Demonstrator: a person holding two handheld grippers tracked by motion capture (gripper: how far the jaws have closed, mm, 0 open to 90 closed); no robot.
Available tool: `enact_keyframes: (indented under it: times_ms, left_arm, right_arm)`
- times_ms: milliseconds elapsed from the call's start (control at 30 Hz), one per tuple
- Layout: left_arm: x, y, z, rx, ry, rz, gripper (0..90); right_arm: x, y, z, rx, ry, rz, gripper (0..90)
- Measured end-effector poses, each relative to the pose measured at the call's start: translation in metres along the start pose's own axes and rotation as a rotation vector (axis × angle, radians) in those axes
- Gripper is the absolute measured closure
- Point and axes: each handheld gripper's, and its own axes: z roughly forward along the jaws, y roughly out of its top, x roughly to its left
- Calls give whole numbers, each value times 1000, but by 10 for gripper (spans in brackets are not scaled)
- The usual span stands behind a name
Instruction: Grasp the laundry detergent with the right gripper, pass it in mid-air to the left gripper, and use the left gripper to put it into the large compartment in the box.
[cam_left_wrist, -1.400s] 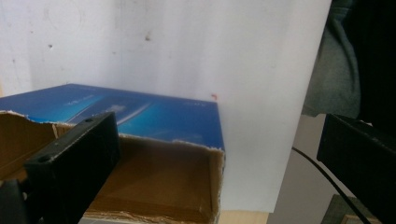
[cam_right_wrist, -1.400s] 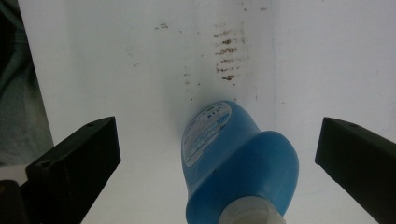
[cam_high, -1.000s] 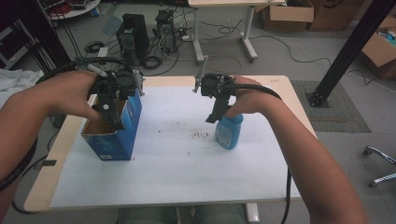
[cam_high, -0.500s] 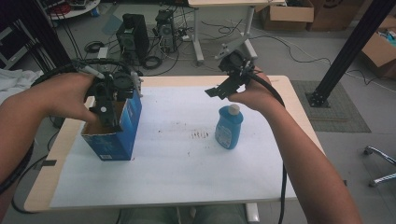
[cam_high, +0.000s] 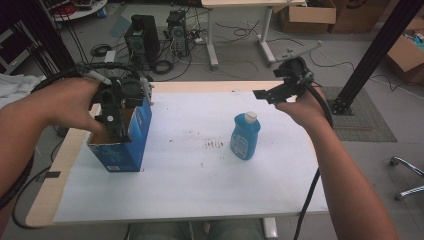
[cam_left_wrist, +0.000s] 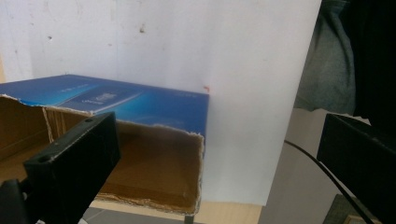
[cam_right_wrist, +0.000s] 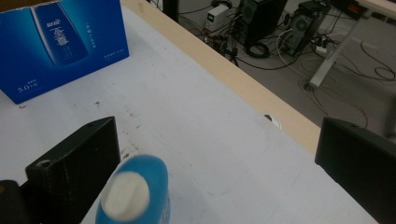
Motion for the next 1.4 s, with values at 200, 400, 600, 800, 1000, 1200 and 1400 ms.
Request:
enact_keyframes:
  times_ms: [200,400,600,800,1000,1200,1400]
  left_arm:
    - [-1,2,1,-3,0,7,1]
    - [1,6,3,-9,0,18,1]
    - [1,10,5,-15,-4,24,1]
    - [0,10,5,-23,-2,31,1]
    - [0,7,7,-17,-2,34,1]
    - [-3,9,3,-18,8,44,1]
    - [-4,9,3,-16,8,47,1]
  right_arm:
    - [-4,-33,-20,-66,-1,63,0]
    - [3,-75,-33,-127,12,103,0]
    - [20,-108,-34,-167,24,109,0]
    - [41,-141,-24,-197,38,121,0]
    - [60,-167,-1,-203,33,122,0]
    - [72,-180,28,-178,32,117,0]
    - [74,-185,48,-170,29,121,0]
